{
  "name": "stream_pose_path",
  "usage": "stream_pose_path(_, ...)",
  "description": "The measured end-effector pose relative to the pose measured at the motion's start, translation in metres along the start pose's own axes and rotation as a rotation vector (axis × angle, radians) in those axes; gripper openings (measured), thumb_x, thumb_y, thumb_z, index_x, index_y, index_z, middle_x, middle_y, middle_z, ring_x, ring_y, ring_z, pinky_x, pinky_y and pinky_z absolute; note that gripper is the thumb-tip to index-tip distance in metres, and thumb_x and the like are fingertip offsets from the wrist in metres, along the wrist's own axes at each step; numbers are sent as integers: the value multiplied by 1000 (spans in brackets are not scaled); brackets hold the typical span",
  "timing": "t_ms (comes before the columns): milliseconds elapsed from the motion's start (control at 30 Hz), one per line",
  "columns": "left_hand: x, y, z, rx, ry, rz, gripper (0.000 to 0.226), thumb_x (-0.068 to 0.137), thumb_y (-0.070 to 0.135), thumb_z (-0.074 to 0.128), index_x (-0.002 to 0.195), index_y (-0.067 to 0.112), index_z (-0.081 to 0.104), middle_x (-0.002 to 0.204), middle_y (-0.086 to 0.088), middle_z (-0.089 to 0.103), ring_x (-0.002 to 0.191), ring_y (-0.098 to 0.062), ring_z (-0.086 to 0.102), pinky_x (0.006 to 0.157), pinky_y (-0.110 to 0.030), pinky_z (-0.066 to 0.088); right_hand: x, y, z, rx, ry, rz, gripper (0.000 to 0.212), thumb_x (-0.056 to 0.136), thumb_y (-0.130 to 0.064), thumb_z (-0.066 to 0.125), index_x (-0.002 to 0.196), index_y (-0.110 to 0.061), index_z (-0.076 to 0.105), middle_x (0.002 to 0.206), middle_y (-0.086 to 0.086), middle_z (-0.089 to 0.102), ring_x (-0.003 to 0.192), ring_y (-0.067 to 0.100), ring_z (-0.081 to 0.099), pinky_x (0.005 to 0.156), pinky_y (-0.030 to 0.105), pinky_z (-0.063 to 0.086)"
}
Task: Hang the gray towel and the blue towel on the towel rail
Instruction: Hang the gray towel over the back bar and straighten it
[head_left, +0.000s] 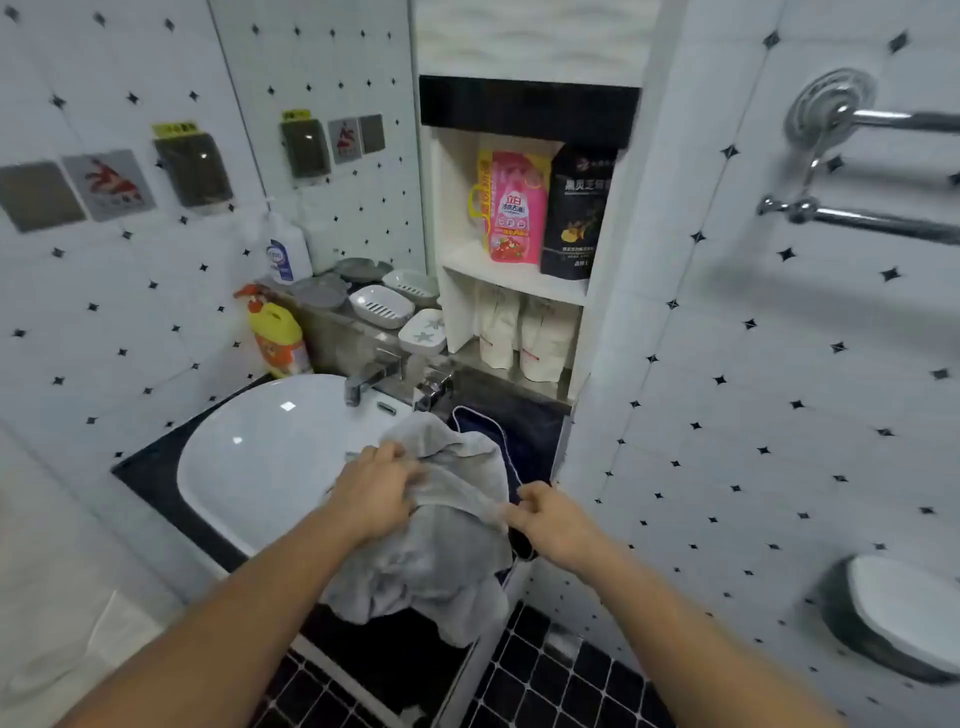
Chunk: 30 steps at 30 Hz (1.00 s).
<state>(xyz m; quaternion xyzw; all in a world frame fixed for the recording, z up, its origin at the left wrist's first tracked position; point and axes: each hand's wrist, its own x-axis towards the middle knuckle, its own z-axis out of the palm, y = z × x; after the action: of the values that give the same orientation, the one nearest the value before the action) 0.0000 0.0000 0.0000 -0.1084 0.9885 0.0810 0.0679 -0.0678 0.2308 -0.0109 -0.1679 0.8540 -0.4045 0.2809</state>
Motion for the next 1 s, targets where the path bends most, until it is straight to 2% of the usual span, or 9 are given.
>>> stream_pose_path(200,45,-60,30,-176,-85,-156,60,88,20,52,145,30,36,149,-11,30,131,-36,41,102,-48,42,74,-10,47,-19,-137,16,48,90,-42,62,129,-18,51,111,-7,60,115,21,58,79,19,49)
stream_pose_path(267,54,-69,40,-248,-186,-141,66,88,13,54,149,25,31,143,-13,40,120,-34,51,96,-41,46,92,-10,61,-5,-249,12,69,83,-42,70,140,-16,42,129,-7,52,124,17,51,92,21,46)
stream_pose_path(333,61,-74,46,-199,-239,-145,49,89,7,53,137,14,50,128,-16,56,108,-31,58,86,-34,49,103,-4,79,-168,-271,-16,86,78,-40,74,148,-12,33,145,1,43,132,19,44,107,34,40)
stream_pose_path(500,79,-87,21,-243,-237,-155,17,84,8,58,93,7,73,105,-12,69,94,-26,63,75,-30,53,111,-16,81,-375,-62,-87,18,86,-13,59,102,-7,65,98,8,67,94,24,61,73,25,42)
stream_pose_path(567,83,-91,0,-471,-247,-210,6,80,10,62,84,10,66,98,-13,66,85,-27,63,58,-30,53,107,-28,66,-271,-42,-43,7,85,-12,58,82,-16,63,78,1,62,75,20,60,62,25,41)
stream_pose_path(667,79,-83,-34,-854,-249,-262,10,81,13,58,87,20,61,94,-13,67,81,-31,67,47,-33,55,91,-53,40,86,-37,59,26,86,-3,49,72,-24,54,55,-1,60,51,19,62,45,27,47)
stream_pose_path(733,75,-71,-56,-1010,-197,-215,11,89,20,53,84,26,60,93,-12,68,78,-31,69,45,-33,54,76,-72,18,219,-11,-8,25,89,-2,51,78,-23,56,62,1,64,58,21,66,50,32,53)
stream_pose_path(867,64,-28,-113,-1388,-21,-103,16,99,18,47,86,20,57,79,-9,65,59,-19,66,43,-30,52,42,-114,-32,422,127,-221,8,92,-14,60,100,-14,60,87,0,69,87,20,66,87,42,54)
stream_pose_path(1000,37,33,-180,-1682,97,154,17,102,13,43,87,16,52,68,-6,64,60,-21,68,62,-50,58,-4,-156,-82,627,281,-381,8,93,-16,59,101,-15,56,70,-8,66,69,14,63,68,38,57)
